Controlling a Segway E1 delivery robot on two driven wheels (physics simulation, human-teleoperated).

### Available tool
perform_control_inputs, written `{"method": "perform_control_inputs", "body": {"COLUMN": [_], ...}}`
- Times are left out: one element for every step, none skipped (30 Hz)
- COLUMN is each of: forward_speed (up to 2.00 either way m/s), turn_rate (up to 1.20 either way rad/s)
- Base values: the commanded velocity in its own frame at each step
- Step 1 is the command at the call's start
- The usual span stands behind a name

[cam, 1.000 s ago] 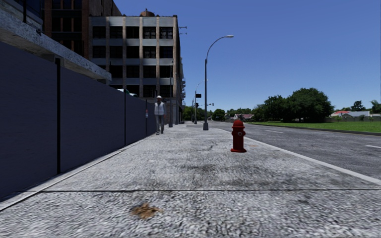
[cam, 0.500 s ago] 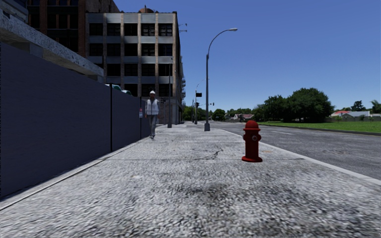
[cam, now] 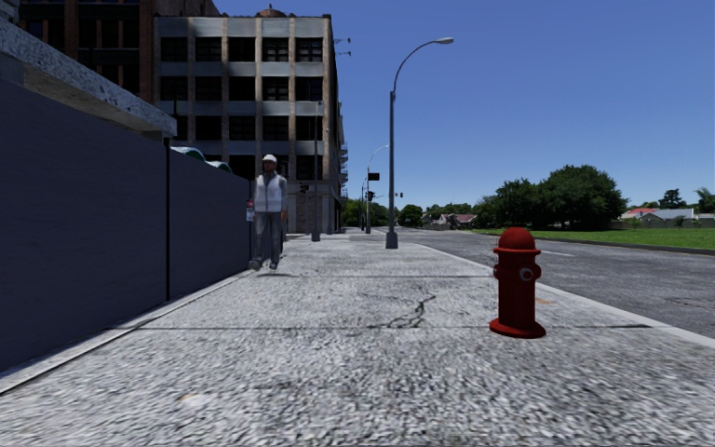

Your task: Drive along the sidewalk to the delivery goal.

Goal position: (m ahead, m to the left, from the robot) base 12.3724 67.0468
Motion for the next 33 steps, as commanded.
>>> {"method": "perform_control_inputs", "body": {"forward_speed": [2.0,2.0,2.0,2.0,2.0,2.0,2.0,2.0,2.0,2.0,2.0,2.0,2.0,2.0,2.0,2.0,2.0,2.0,2.0,2.0,2.0,2.0,2.0,2.0,2.0,2.0,2.0,2.0,2.0,2.0,2.0,2.0,2.0], "turn_rate": [0.0,0.0,0.0,0.0,0.0,0.0,0.0,0.0,0.0,0.0,0.0,0.0,0.0,0.0,0.0,0.0,0.0,0.0,0.0,0.0,0.0,0.0,0.0,0.0,0.0,0.0,0.0,0.0,0.0,0.0,0.0,0.0,0.0]}}
